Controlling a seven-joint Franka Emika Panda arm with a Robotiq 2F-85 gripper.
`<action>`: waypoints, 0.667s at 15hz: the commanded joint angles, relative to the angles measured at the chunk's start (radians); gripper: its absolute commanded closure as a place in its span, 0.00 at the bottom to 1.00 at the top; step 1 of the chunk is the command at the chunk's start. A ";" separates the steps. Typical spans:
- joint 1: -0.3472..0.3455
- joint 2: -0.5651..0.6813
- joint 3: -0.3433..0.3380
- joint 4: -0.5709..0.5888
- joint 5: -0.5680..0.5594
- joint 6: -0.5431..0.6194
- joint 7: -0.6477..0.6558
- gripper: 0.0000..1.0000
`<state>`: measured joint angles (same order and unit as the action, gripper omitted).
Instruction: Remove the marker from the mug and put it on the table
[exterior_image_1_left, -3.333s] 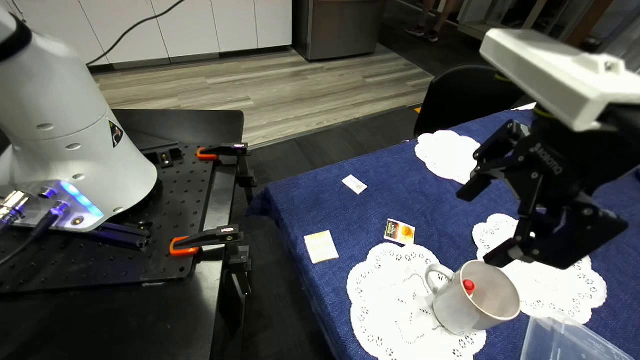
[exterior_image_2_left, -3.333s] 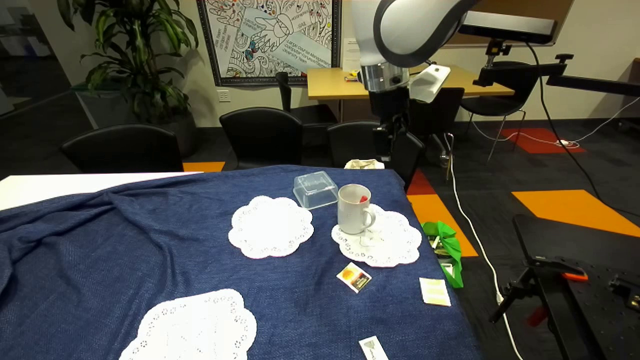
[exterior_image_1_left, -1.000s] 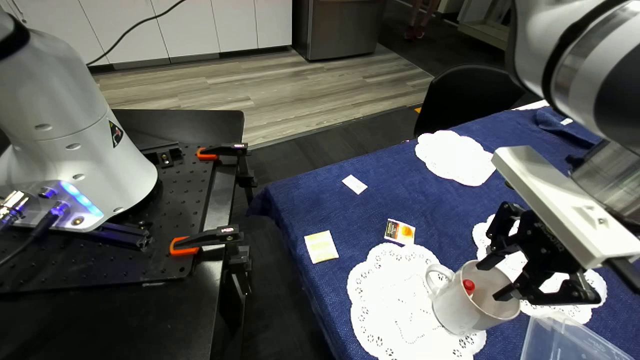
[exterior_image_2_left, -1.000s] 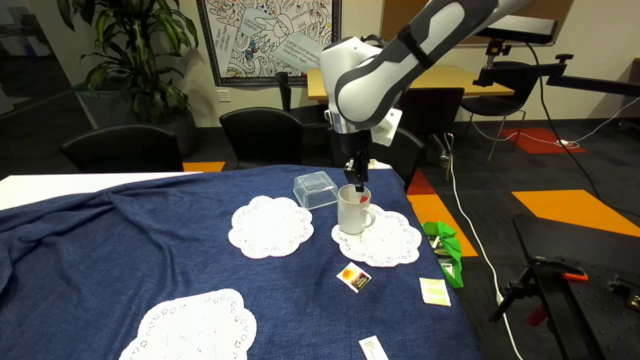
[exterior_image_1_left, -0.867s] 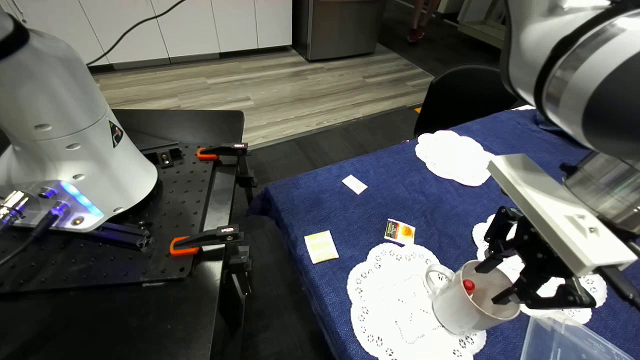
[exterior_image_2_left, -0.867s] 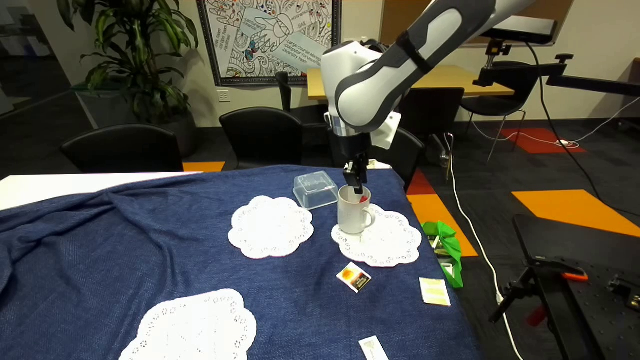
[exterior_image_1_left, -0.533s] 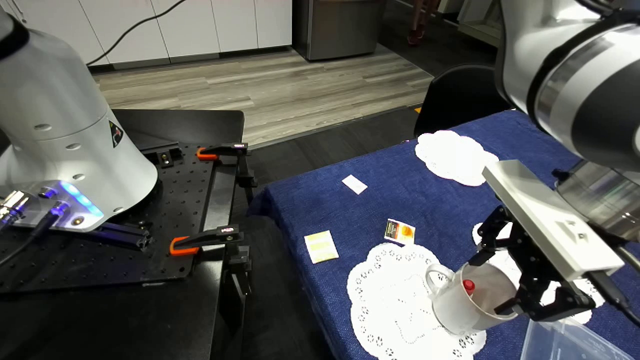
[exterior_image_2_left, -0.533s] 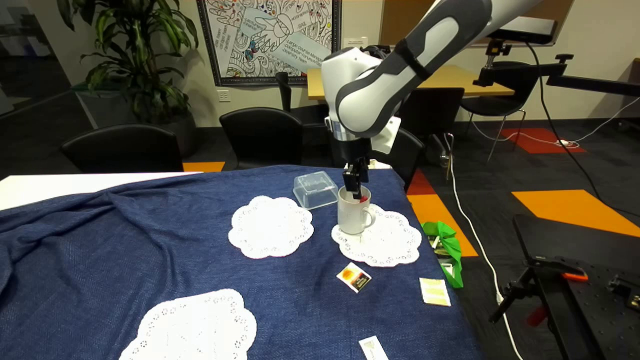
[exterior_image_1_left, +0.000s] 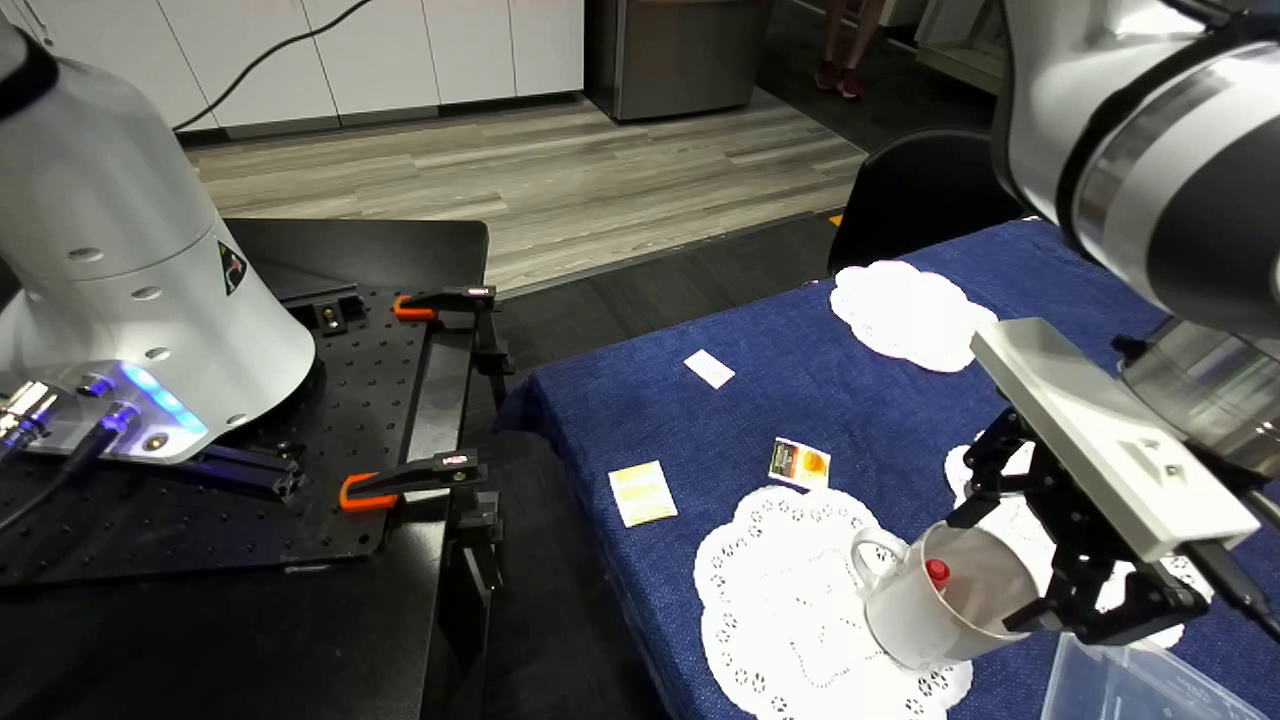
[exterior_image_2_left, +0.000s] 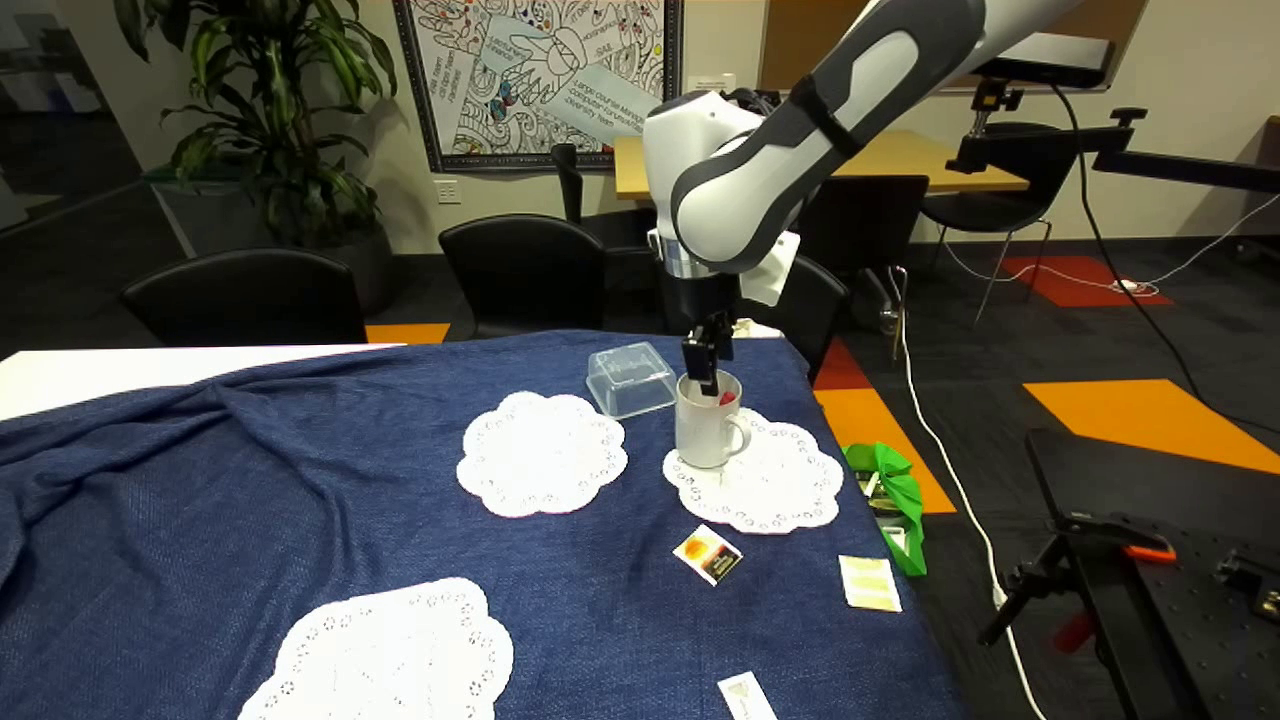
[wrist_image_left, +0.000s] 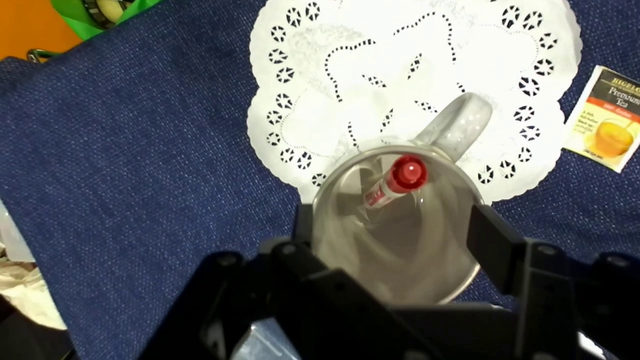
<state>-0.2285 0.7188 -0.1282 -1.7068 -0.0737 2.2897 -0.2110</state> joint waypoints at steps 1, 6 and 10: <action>-0.009 -0.025 0.011 -0.020 0.005 0.026 0.000 0.33; -0.013 -0.023 0.016 -0.020 0.011 0.037 -0.006 0.47; -0.018 -0.003 0.026 -0.004 0.023 0.025 -0.013 0.46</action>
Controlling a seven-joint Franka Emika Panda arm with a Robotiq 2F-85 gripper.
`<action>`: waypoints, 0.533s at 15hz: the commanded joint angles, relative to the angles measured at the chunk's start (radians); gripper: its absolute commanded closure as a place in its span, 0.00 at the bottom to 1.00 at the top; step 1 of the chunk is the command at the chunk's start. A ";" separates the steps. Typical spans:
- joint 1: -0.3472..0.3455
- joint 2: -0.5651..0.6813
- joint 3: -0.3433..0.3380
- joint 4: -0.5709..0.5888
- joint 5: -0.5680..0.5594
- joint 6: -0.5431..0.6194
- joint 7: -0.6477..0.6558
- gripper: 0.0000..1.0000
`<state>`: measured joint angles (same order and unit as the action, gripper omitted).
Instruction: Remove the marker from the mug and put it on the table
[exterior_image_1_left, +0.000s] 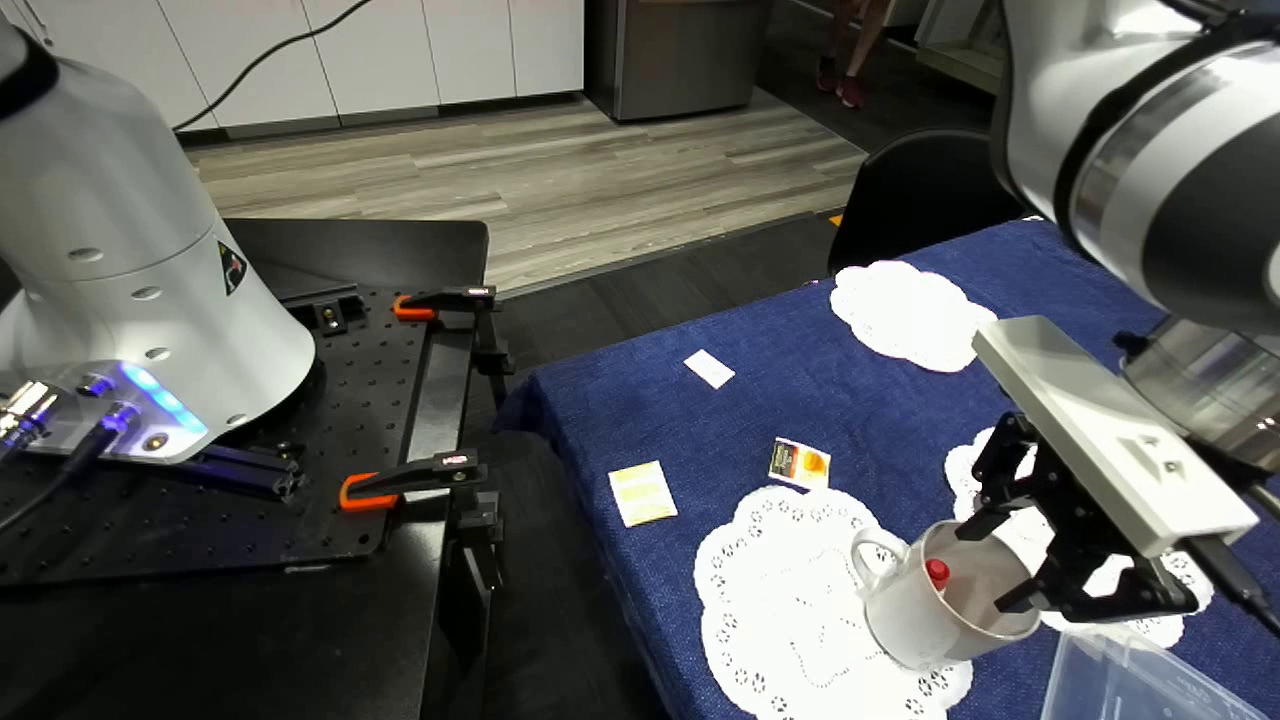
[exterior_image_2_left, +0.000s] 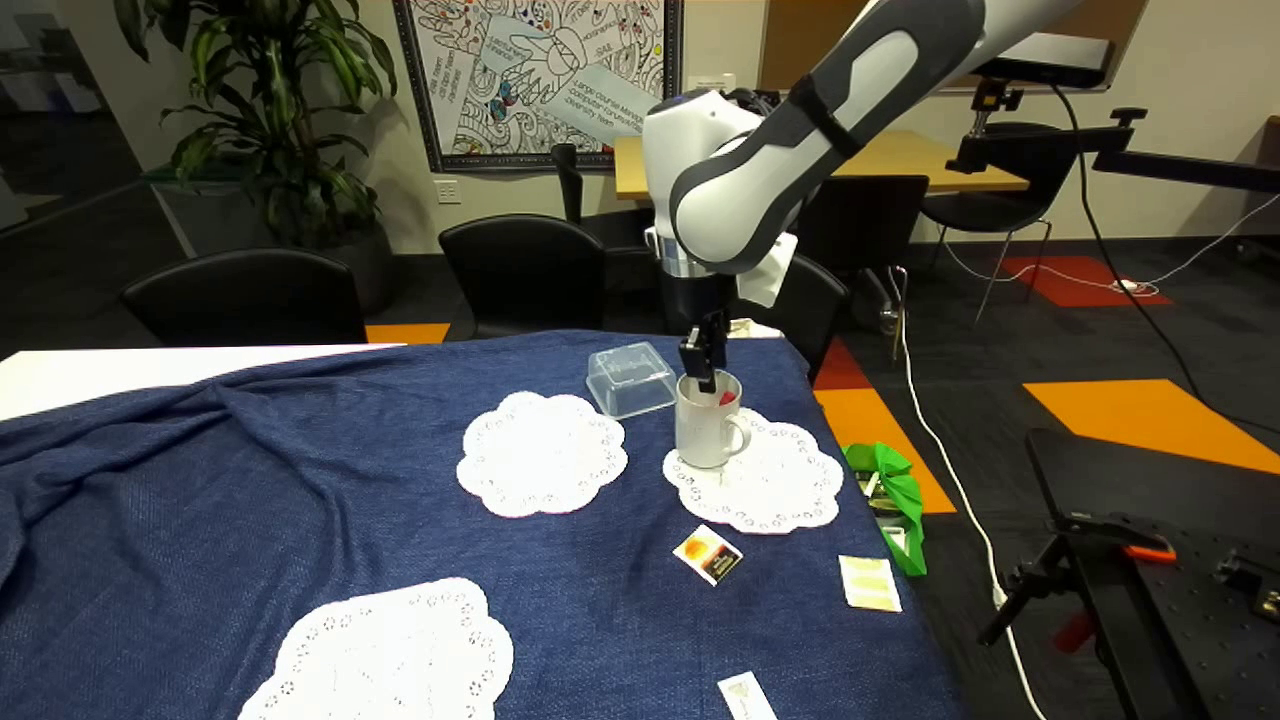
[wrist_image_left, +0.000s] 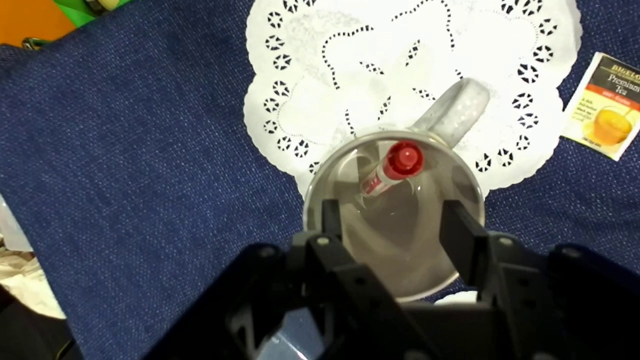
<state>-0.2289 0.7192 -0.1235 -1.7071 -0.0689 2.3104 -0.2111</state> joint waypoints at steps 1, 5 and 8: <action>-0.017 0.001 0.023 -0.003 0.020 0.005 -0.013 0.45; -0.020 0.023 0.029 0.007 0.027 0.006 -0.011 0.54; -0.020 0.040 0.028 0.017 0.033 0.003 -0.004 0.53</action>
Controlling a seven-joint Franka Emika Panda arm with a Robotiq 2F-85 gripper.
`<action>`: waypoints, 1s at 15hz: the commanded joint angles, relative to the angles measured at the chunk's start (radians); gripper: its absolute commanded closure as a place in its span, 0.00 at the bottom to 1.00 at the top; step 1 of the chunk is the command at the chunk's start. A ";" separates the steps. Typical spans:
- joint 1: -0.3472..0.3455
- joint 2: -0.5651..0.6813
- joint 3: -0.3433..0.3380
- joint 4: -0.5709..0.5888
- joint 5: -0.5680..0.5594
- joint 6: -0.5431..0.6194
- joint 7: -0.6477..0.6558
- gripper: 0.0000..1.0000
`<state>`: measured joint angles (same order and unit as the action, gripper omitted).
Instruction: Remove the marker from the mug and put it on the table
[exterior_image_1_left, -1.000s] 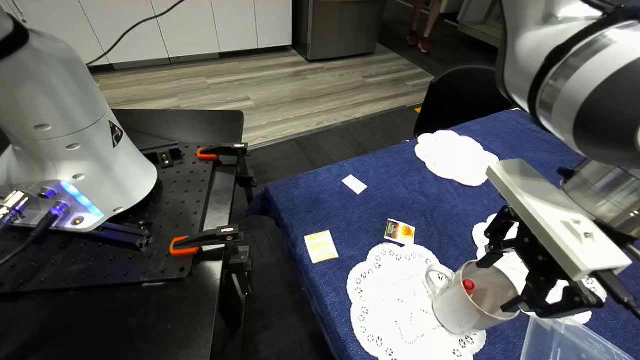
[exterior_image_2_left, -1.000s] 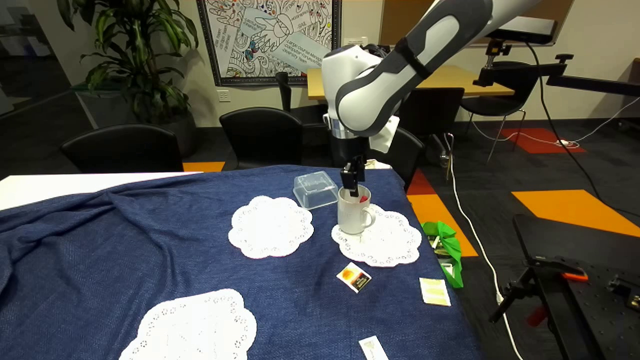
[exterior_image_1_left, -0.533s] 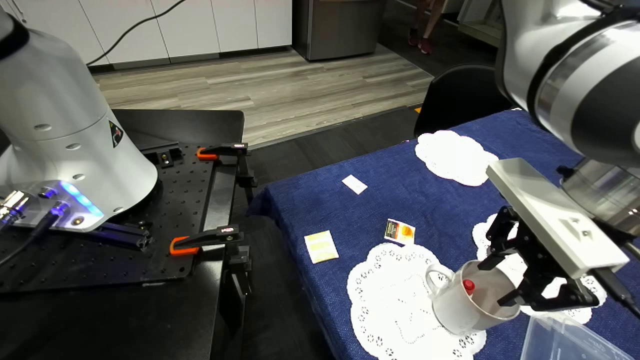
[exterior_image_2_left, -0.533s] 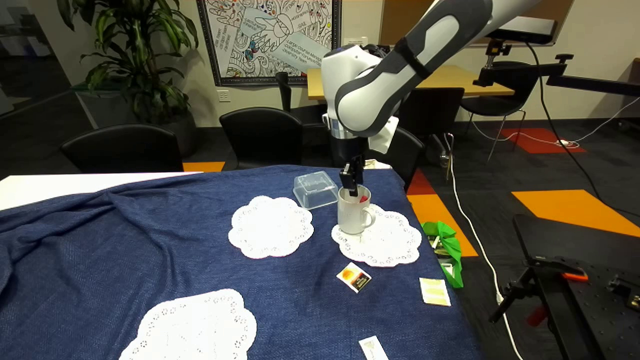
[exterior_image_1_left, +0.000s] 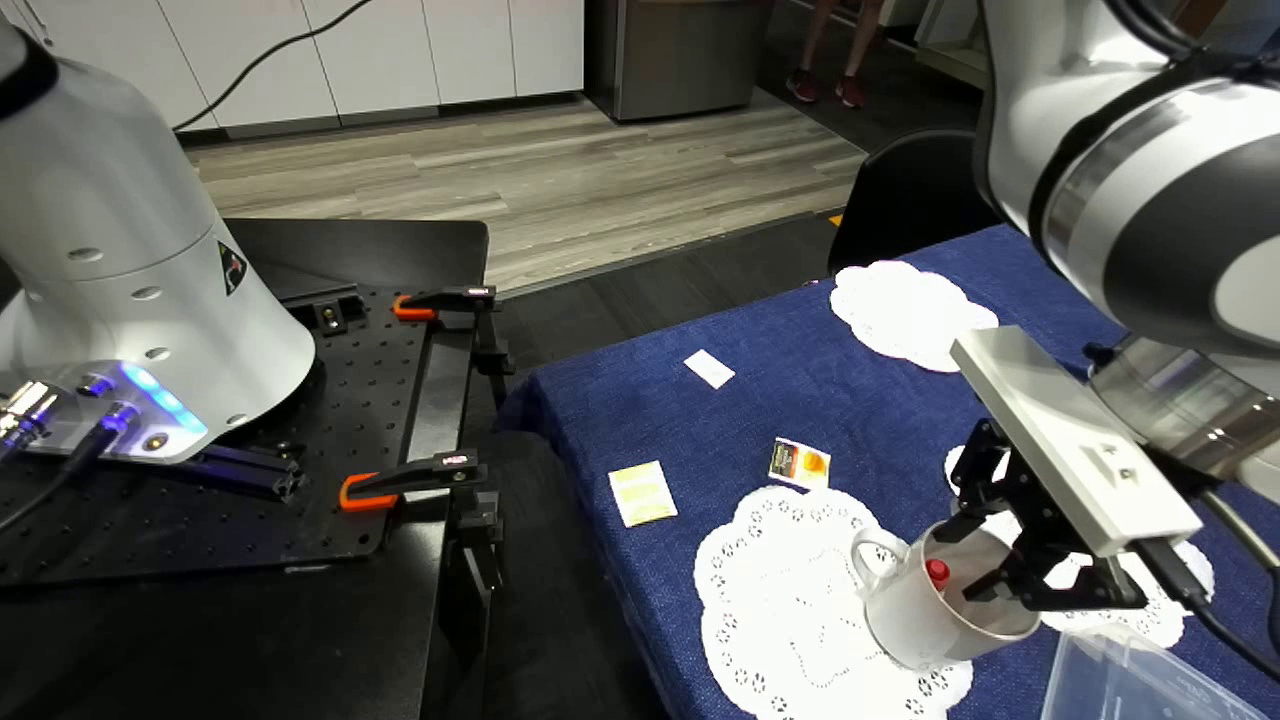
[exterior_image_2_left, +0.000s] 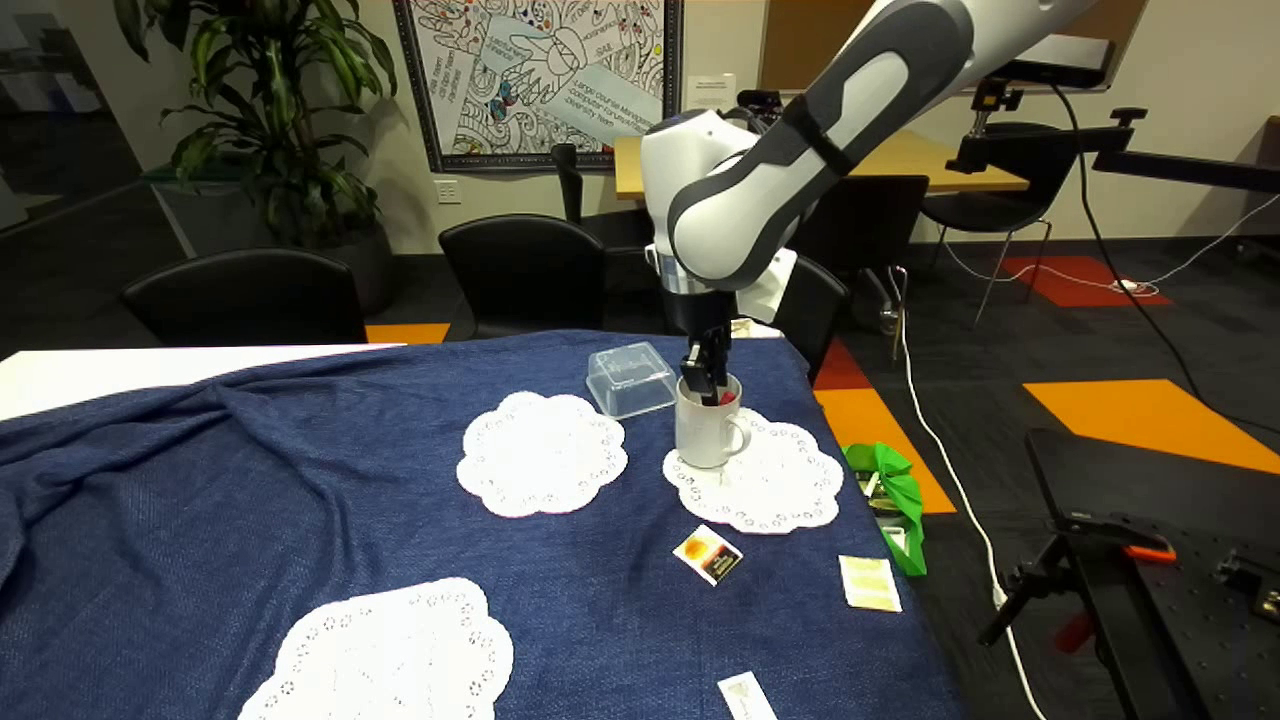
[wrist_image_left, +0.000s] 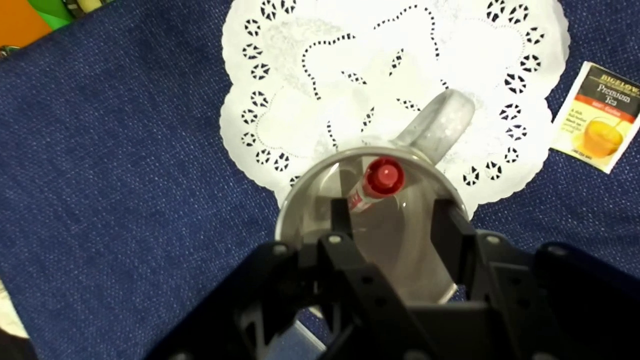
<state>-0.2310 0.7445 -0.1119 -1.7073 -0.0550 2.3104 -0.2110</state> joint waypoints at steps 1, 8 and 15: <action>-0.018 0.020 0.015 0.020 0.019 -0.001 -0.003 0.54; -0.017 0.062 0.014 0.063 0.018 -0.025 0.006 0.52; -0.017 0.108 0.012 0.127 0.018 -0.070 0.013 0.59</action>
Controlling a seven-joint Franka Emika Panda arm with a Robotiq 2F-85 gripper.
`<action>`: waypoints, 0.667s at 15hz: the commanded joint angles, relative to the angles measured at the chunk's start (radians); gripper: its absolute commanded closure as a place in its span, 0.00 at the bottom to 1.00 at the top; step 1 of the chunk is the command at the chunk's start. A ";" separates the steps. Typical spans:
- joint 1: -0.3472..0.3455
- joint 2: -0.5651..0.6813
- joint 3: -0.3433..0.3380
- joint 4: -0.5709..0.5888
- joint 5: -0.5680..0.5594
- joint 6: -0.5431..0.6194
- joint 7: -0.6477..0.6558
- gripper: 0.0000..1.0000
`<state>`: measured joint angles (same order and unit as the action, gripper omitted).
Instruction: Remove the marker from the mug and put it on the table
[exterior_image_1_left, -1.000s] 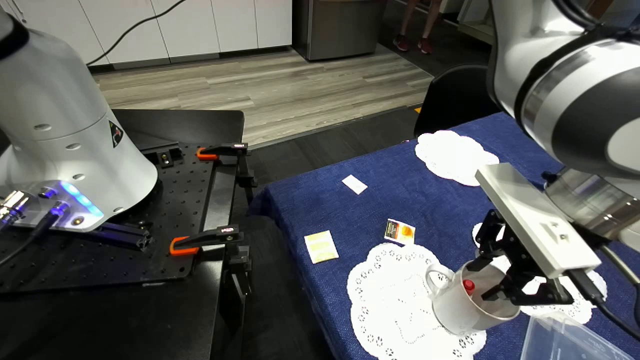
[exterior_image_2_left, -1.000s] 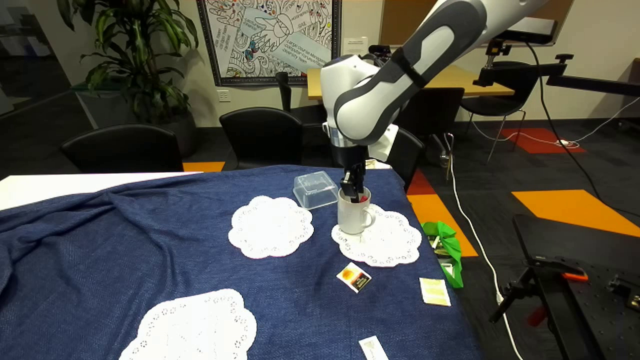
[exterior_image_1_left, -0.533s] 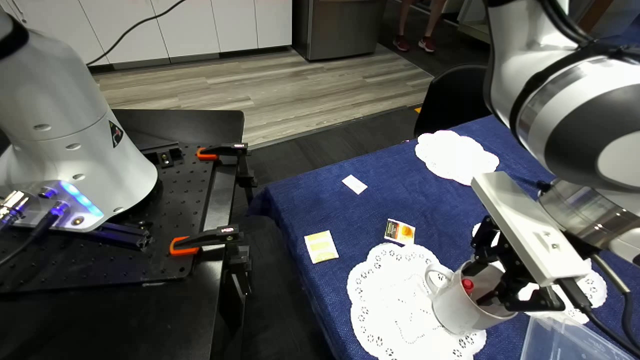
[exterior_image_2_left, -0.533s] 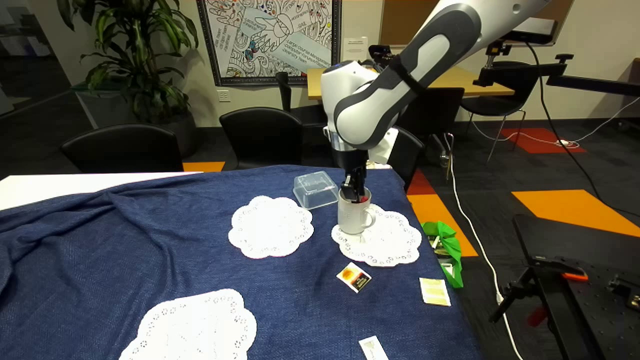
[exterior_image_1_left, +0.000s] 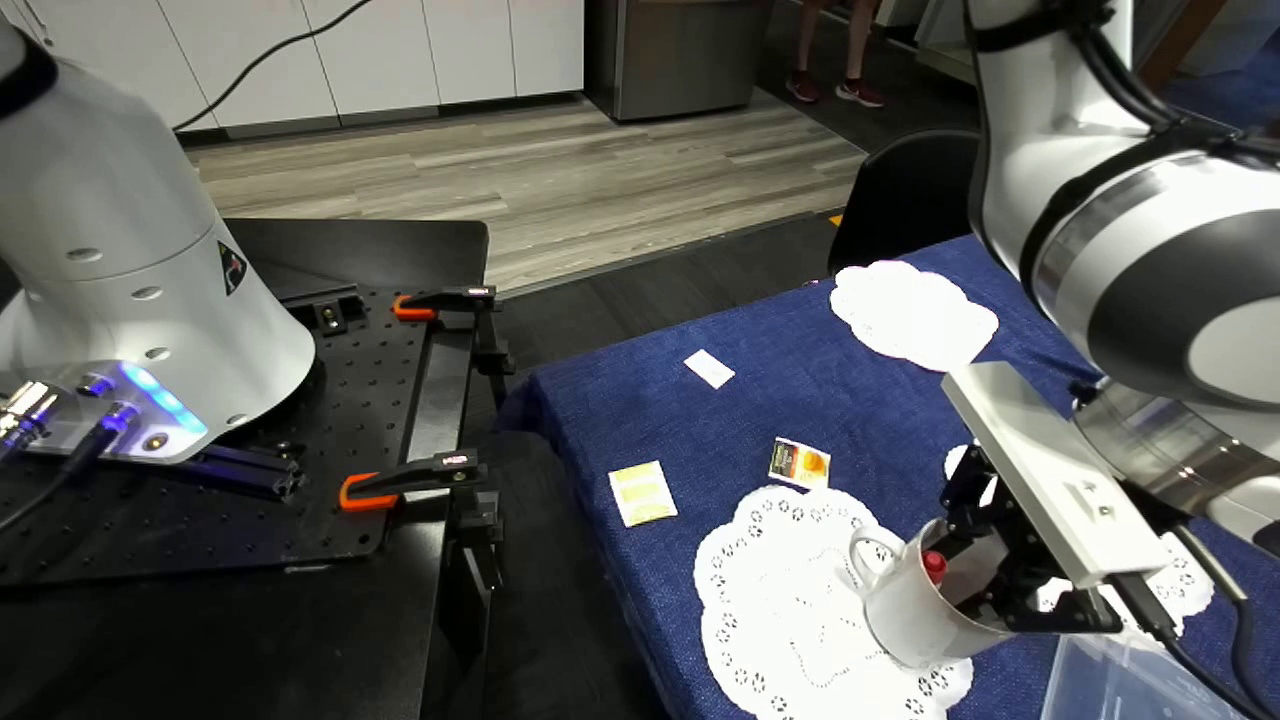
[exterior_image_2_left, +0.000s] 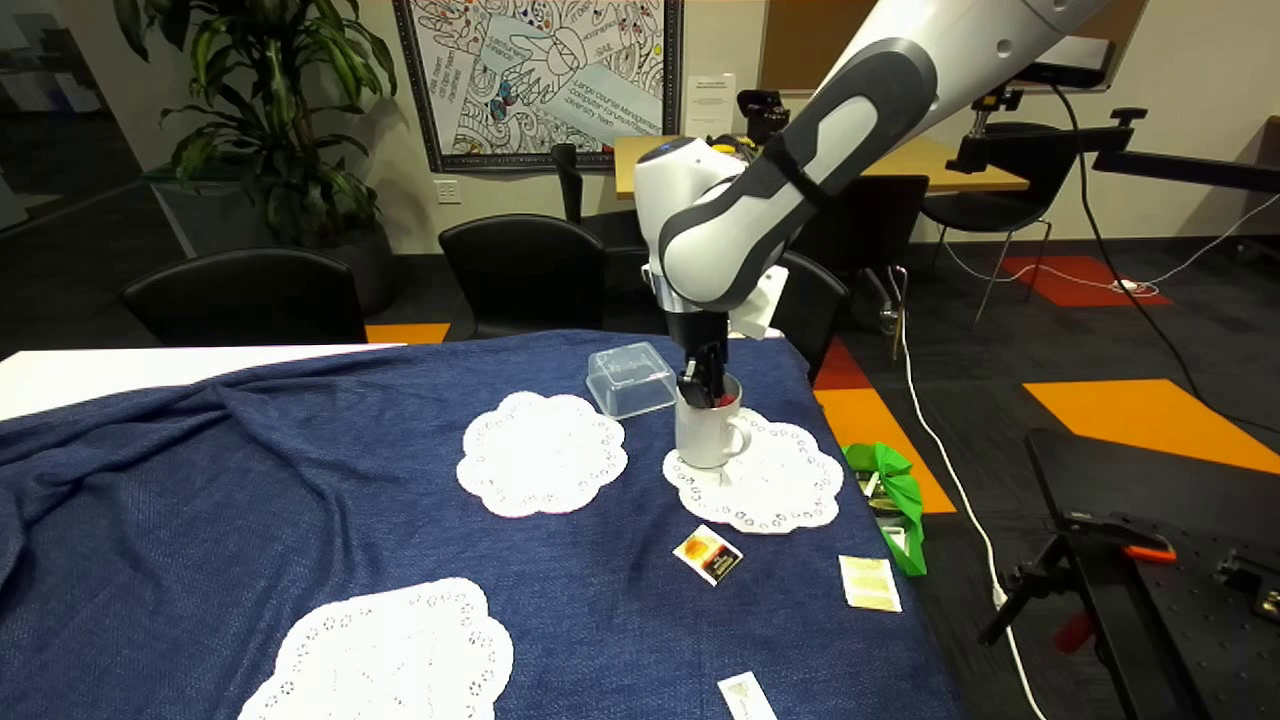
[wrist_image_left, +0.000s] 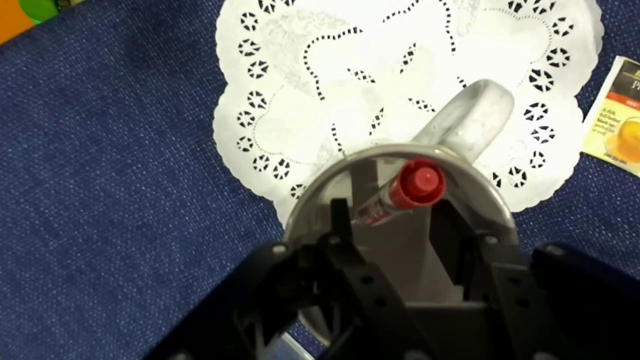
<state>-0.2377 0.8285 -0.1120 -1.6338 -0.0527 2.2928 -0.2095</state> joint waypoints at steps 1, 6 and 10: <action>-0.009 0.027 0.012 0.059 0.015 -0.059 0.013 0.66; -0.009 0.036 0.009 0.088 0.018 -0.105 0.024 0.94; -0.011 0.017 0.007 0.079 0.031 -0.127 0.039 0.96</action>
<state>-0.2391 0.8560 -0.1119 -1.5723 -0.0437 2.2146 -0.1991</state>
